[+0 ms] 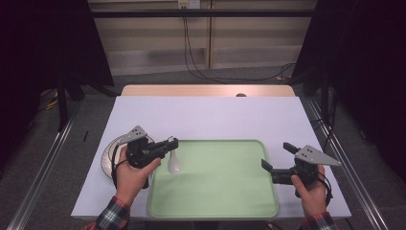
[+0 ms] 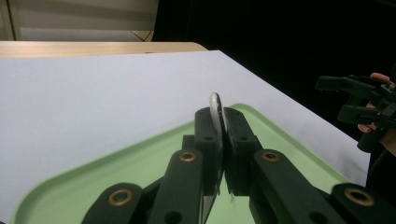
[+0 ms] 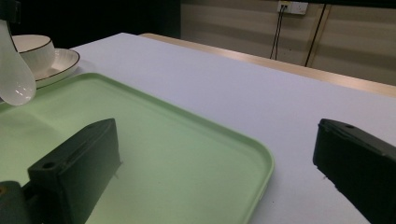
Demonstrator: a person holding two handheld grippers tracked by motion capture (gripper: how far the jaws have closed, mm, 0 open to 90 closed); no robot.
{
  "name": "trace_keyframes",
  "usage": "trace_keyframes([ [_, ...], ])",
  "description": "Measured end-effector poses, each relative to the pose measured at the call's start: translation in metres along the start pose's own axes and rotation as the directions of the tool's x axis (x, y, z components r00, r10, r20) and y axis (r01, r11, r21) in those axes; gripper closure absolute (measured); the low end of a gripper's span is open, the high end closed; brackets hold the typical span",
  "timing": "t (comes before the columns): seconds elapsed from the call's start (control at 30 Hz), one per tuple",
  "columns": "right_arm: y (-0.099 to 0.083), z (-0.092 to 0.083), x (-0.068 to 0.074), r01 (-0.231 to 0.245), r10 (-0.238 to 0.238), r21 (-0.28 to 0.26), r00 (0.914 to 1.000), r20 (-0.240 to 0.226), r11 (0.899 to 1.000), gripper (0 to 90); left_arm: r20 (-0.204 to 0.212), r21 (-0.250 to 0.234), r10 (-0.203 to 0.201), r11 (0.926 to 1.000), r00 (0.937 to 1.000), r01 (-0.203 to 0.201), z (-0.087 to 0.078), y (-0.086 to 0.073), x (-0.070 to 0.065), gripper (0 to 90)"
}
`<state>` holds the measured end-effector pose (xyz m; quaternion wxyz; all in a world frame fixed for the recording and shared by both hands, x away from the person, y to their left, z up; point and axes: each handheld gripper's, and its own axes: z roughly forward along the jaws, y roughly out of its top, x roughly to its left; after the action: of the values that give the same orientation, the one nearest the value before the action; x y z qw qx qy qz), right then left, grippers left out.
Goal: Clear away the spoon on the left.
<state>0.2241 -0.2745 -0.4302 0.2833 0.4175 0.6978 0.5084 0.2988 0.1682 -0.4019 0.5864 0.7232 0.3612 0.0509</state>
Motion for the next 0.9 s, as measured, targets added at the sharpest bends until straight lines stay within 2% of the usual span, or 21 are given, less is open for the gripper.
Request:
trace_keyframes([
  [0.9, 0.0, 0.001, 0.001, 0.001, -0.001, 0.001, 1.0, -0.004, 1.0, 0.2, 0.028, 0.054, -0.036, 0.998, 0.999, 0.035, 0.004, -0.028, -0.007, 85.5],
])
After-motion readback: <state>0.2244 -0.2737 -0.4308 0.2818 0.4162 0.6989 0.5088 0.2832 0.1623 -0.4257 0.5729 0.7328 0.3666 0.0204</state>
